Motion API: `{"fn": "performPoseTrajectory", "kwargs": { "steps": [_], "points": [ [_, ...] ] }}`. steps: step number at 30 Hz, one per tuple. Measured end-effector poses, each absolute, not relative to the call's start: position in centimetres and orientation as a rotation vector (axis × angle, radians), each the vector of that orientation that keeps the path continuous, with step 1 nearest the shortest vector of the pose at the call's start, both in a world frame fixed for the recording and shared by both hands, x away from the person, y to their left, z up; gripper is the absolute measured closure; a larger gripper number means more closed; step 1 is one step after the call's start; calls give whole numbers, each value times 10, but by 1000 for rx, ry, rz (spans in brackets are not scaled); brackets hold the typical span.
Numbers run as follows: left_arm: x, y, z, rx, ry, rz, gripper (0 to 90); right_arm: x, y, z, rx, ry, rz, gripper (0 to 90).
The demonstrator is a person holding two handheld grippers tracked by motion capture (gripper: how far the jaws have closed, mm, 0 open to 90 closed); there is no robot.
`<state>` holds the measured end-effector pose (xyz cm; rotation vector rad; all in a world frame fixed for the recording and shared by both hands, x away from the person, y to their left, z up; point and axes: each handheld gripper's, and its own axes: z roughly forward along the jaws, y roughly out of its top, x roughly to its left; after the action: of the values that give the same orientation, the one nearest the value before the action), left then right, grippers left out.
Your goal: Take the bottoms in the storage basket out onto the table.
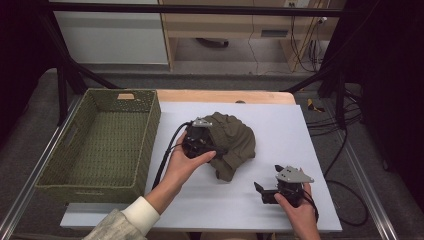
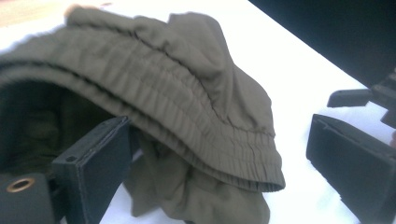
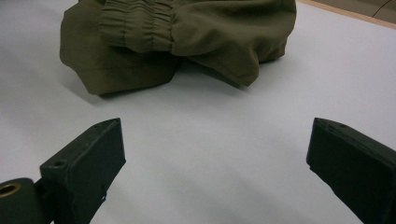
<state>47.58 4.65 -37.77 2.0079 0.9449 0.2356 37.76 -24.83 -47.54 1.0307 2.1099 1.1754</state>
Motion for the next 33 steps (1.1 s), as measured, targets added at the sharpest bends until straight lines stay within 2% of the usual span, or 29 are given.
{"fn": "performPoseTrajectory", "kwargs": {
  "steps": [14,33],
  "points": [
    [468,48,-348,2013,864,357,63,378,-246,-475,1031,2111,1176,47],
    [459,63,-330,1964,829,402,59,377,-247,-475,1023,2111,1176,47]
  ]
}}
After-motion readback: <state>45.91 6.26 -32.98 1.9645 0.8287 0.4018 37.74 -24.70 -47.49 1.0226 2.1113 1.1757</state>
